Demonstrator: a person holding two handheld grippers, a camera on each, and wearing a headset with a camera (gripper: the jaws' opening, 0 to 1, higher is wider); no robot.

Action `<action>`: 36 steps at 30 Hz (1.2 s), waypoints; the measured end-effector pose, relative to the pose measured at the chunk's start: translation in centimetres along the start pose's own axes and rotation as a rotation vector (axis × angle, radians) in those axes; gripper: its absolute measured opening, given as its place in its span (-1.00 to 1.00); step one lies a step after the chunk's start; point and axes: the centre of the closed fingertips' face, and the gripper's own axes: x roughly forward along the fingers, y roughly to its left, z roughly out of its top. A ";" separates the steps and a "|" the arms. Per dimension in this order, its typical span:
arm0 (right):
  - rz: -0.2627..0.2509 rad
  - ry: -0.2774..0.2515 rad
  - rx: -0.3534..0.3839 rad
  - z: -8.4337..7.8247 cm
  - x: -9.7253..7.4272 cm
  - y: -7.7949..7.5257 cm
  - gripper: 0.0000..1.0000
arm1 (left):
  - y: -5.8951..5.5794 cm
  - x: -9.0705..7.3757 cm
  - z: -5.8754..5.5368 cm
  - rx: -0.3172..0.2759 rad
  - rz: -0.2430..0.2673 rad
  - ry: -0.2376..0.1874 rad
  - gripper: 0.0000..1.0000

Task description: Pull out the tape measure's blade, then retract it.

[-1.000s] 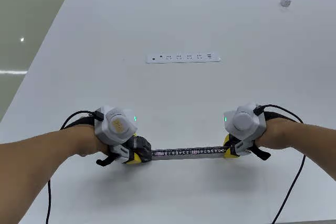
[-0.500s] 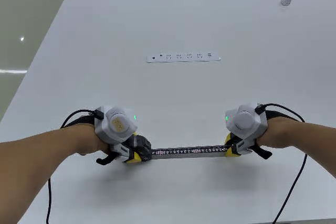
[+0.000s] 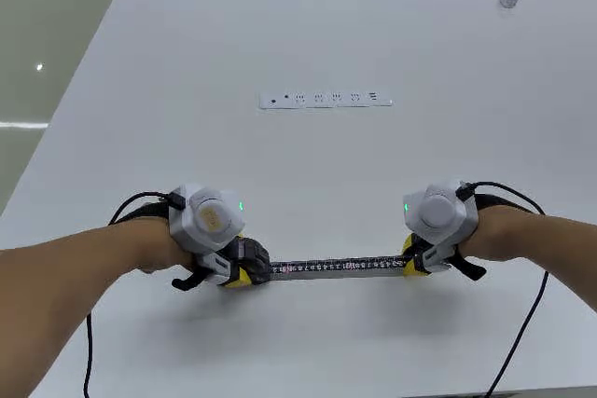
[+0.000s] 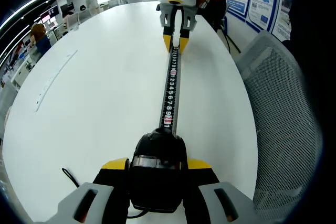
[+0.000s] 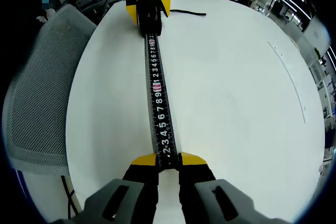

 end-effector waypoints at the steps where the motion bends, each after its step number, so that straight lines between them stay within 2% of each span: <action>1: -0.001 0.000 0.000 0.0 0.0 0.0 -0.74 | 0.0 0.0 0.0 0.000 0.000 0.000 -0.28; 8: -0.001 0.014 -0.021 -0.1 0.0 0.0 -0.74 | 0.0 0.0 0.0 -0.001 0.001 -0.002 -0.28; 21: -0.005 0.000 -0.006 -0.2 -0.1 0.0 -0.74 | -0.1 0.0 0.1 -0.004 -0.003 -0.002 -0.28; 23: -0.003 0.000 -0.012 -0.7 -0.3 -0.1 -0.74 | -0.1 0.0 0.0 0.000 0.003 -0.001 -0.28; 24: 0.009 -0.028 -0.010 -0.8 -0.3 0.0 -0.74 | -0.1 -0.1 0.0 0.001 0.006 -0.002 -0.28; 27: -0.004 -0.043 0.004 -0.8 -0.3 0.2 -0.73 | -0.1 0.0 0.1 -0.004 0.007 -0.011 -0.28; 30: -0.007 -0.020 -0.004 -0.5 -0.2 0.2 -0.73 | -0.1 0.0 0.1 -0.004 -0.003 -0.008 -0.27; 36: -0.012 -0.027 0.015 -0.6 -0.3 0.1 -0.73 | 0.0 0.0 0.0 -0.002 -0.001 -0.003 -0.27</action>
